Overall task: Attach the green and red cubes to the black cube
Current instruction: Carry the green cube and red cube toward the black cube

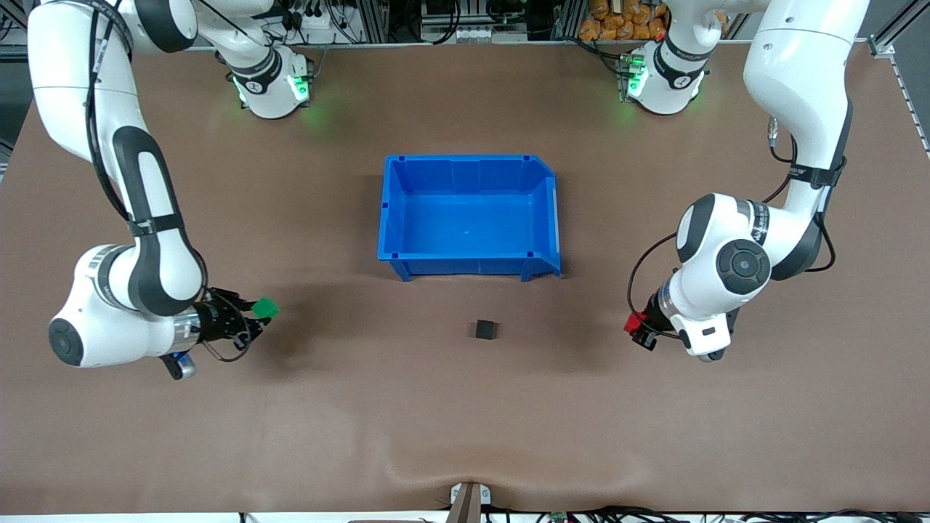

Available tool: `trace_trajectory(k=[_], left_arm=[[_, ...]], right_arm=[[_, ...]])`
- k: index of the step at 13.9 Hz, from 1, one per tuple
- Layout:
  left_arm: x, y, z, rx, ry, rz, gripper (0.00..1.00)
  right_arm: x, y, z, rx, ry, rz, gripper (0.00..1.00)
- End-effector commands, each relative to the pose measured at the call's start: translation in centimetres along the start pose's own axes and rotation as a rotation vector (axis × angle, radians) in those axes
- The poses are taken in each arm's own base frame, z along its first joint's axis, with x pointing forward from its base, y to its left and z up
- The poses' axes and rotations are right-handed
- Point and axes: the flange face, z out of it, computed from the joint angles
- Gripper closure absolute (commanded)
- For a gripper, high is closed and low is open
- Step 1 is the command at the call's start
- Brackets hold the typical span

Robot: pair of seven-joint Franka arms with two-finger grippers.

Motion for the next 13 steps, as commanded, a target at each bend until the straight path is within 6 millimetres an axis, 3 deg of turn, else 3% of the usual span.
trace_trajectory(k=[1,8,13], left_arm=[[-0.3,0.5,-0.3,0.004,-0.008,-0.022,1.0],[-0.2,1.0,-0.1,-0.001,-0.009,-0.091,1.0],[-0.9,1.4,0.7,0.006,-0.012,-0.159,1.0]], right_arm=[[-1.8,-1.2,0.1,0.036,-0.049,0.087,1.0],[-4.6,-4.0,0.5,0.1,-0.036,0.193,1.0],[-9.0,-7.4,2.5,0.157,0.018,0.268,1.0]])
